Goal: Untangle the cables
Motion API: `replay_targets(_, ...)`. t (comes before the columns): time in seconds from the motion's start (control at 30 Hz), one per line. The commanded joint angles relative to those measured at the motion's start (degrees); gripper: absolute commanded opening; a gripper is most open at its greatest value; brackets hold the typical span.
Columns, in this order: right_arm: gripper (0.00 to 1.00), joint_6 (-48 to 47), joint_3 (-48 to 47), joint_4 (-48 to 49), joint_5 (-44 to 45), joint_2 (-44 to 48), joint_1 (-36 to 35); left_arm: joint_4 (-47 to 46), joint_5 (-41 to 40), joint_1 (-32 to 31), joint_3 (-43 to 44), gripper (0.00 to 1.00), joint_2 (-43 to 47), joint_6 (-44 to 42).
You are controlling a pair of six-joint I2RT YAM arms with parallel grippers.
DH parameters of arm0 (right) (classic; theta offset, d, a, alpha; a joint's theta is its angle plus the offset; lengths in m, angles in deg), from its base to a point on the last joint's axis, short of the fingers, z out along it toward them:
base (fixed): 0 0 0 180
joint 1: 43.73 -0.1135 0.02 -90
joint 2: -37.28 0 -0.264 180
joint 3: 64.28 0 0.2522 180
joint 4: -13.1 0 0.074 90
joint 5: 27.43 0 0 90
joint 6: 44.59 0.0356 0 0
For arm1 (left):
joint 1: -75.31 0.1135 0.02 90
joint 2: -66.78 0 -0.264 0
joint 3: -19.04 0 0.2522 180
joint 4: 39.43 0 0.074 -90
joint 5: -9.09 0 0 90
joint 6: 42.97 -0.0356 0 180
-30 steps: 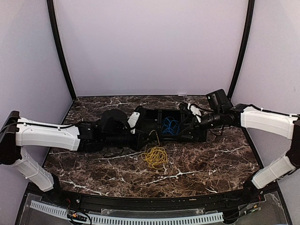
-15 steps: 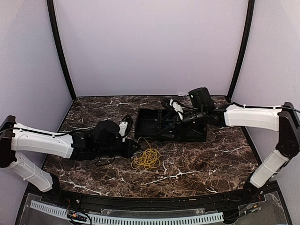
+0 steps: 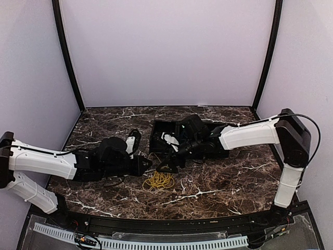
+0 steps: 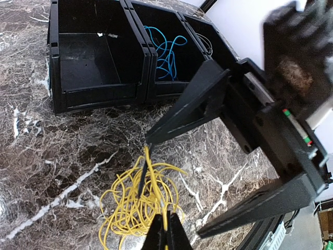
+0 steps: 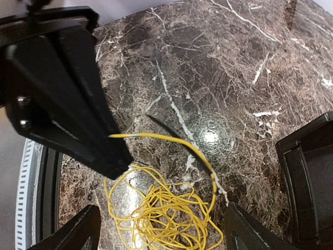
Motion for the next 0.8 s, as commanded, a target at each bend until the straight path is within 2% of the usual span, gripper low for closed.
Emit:
replay_targets(0.0, 0.83, 3.76, -3.58, 2.51, 2.72, -4.08, -0.55, -2.59, -0.96, 0.04, -1.87, 0.00, 2.72, 1.03)
replay_targets(0.1, 0.81, 4.52, -4.63, 2.55, 3.10, -6.70, -1.38, -2.76, -1.88, 0.05, -2.44, 0.00, 4.59, 1.36)
replay_targets(0.17, 0.74, 5.25, -4.99, 3.25, 3.47, -8.38, -1.88, -2.68, -2.22, 0.05, -2.68, 0.00, 6.55, 1.92)
replay_targets(0.2, 0.66, 5.88, -5.00, 4.09, 3.12, -9.16, -2.00, -2.97, -2.24, 0.05, -2.76, 0.00, 7.37, 2.09)
replay_targets(0.3, 0.32, 7.21, -5.12, 4.66, 1.46, -11.62, -2.26, -2.53, -2.13, 0.05, -1.58, 0.00, 11.36, 1.77)
replay_targets(0.33, 0.26, 7.40, -5.28, 4.63, 1.63, -12.50, -2.51, -1.33, -2.20, 0.05, -1.02, 0.00, 12.73, 1.56)
replay_targets(0.47, 0.23, 7.99, -6.59, 3.64, 1.64, -15.31, -3.02, 3.93, -3.20, 0.00, 3.15, 0.00, 16.67, -0.22)
replay_targets(0.67, 0.00, 7.71, -6.69, 2.99, 1.18, -16.43, -3.15, 13.30, -7.03, 0.03, 12.10, 0.00, 22.35, -5.02)
replay_targets(0.77, 0.00, 7.16, -6.23, 1.50, 0.90, -16.52, -3.14, 20.11, -9.55, -0.02, 21.47, 0.00, 23.60, -10.21)
